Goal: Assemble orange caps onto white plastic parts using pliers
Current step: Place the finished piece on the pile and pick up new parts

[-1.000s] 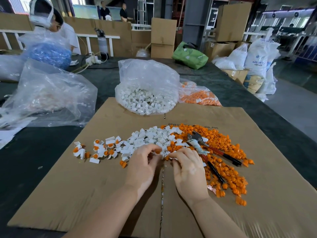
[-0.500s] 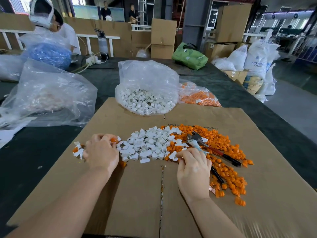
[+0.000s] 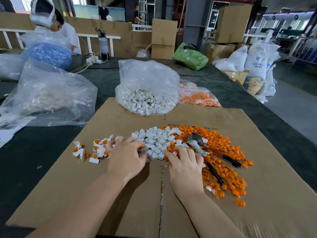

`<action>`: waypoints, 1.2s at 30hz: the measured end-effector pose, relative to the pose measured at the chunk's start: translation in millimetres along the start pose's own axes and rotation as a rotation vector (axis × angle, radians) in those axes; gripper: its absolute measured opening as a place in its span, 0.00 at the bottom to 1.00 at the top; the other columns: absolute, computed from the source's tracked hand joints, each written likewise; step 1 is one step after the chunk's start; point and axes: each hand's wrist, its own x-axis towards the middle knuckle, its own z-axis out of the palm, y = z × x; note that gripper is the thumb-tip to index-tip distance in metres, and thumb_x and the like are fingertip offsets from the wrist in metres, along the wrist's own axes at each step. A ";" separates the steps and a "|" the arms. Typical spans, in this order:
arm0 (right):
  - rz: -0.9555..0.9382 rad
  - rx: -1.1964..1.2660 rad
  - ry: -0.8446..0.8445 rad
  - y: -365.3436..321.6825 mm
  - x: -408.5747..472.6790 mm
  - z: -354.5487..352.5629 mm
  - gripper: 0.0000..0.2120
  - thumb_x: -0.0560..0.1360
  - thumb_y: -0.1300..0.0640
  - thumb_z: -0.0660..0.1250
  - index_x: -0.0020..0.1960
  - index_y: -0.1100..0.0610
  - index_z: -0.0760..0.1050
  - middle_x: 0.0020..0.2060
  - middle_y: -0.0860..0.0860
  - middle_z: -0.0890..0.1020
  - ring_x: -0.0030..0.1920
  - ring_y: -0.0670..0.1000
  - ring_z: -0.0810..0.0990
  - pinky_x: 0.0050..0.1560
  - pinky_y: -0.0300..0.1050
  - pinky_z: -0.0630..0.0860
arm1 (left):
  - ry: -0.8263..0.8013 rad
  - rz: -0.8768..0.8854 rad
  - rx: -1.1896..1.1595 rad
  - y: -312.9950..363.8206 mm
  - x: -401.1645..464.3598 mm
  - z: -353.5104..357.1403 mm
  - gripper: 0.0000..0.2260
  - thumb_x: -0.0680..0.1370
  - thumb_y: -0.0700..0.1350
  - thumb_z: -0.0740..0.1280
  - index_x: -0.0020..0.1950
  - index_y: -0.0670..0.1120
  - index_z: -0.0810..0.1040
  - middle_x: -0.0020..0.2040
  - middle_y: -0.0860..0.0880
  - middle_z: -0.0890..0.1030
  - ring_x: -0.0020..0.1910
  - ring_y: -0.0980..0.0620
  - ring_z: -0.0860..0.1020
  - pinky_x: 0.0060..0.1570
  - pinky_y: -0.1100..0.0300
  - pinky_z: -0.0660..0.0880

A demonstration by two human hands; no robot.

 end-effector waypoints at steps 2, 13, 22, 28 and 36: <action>-0.024 -0.030 -0.020 -1.0 0.5 -0.3 0.22 0.55 0.65 0.80 0.48 0.52 0.84 0.43 0.54 0.81 0.43 0.57 0.80 0.45 0.58 0.76 | -0.031 0.023 0.057 0.9 -1.6 2.9 0.09 0.75 0.58 0.64 0.51 0.60 0.79 0.51 0.61 0.78 0.56 0.55 0.66 0.53 0.55 0.49; -0.018 0.000 0.015 -3.9 1.6 -1.1 0.16 0.57 0.71 0.75 0.40 0.56 0.80 0.36 0.52 0.79 0.38 0.55 0.78 0.46 0.55 0.75 | -0.023 0.056 -0.054 -1.0 -4.3 7.8 0.10 0.78 0.43 0.62 0.53 0.58 0.77 0.50 0.58 0.77 0.55 0.53 0.69 0.49 0.59 0.53; 0.038 0.029 0.046 -1.6 1.4 -2.6 0.16 0.57 0.66 0.80 0.38 0.54 0.77 0.32 0.47 0.78 0.34 0.52 0.75 0.44 0.47 0.64 | -0.064 0.055 -0.069 3.7 -1.4 8.8 0.05 0.77 0.48 0.65 0.52 0.57 0.75 0.48 0.58 0.73 0.53 0.53 0.71 0.54 0.57 0.59; 0.112 0.098 0.004 0.1 1.2 -4.2 0.11 0.64 0.61 0.79 0.36 0.55 0.77 0.29 0.49 0.77 0.33 0.53 0.75 0.38 0.50 0.71 | -0.049 0.034 -0.077 6.7 -2.3 8.2 0.08 0.78 0.47 0.63 0.56 0.56 0.76 0.52 0.57 0.76 0.55 0.53 0.70 0.52 0.58 0.58; 0.155 0.201 0.007 1.7 -1.0 -3.8 0.06 0.67 0.62 0.76 0.38 0.57 0.78 0.31 0.50 0.78 0.33 0.55 0.75 0.39 0.51 0.70 | 0.042 0.023 -0.224 3.9 -3.3 12.4 0.09 0.79 0.44 0.64 0.54 0.50 0.83 0.47 0.53 0.73 0.51 0.52 0.70 0.53 0.56 0.67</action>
